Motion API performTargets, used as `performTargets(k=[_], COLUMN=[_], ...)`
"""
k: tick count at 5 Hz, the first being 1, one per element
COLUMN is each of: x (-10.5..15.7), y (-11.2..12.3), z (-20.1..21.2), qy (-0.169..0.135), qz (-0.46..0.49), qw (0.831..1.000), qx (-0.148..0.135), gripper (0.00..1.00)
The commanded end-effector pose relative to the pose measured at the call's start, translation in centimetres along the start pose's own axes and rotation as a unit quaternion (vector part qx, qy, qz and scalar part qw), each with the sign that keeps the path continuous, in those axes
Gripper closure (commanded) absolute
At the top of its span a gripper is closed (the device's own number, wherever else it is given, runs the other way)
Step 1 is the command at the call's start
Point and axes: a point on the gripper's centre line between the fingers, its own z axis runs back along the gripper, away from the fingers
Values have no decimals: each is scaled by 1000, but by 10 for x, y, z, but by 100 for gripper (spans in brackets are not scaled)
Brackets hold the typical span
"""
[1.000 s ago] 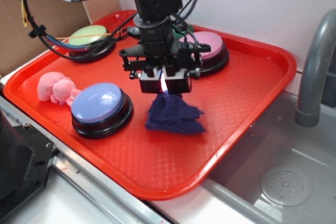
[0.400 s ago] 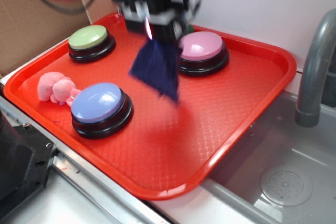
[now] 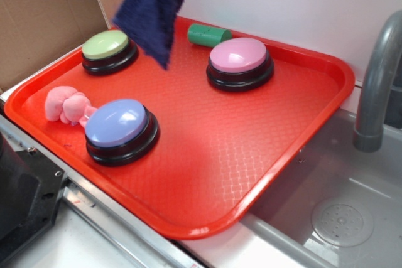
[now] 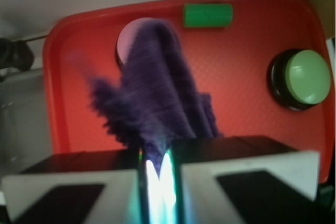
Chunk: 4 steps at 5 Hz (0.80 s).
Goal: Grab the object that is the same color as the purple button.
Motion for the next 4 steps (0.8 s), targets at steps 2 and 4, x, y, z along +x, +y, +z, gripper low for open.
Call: performTargets(k=[2, 4], x=[7, 0], y=[89, 109], z=[30, 25], qy=[-42, -32], qz=[19, 52], qw=[999, 998], qx=[7, -7], gripper=[100, 100])
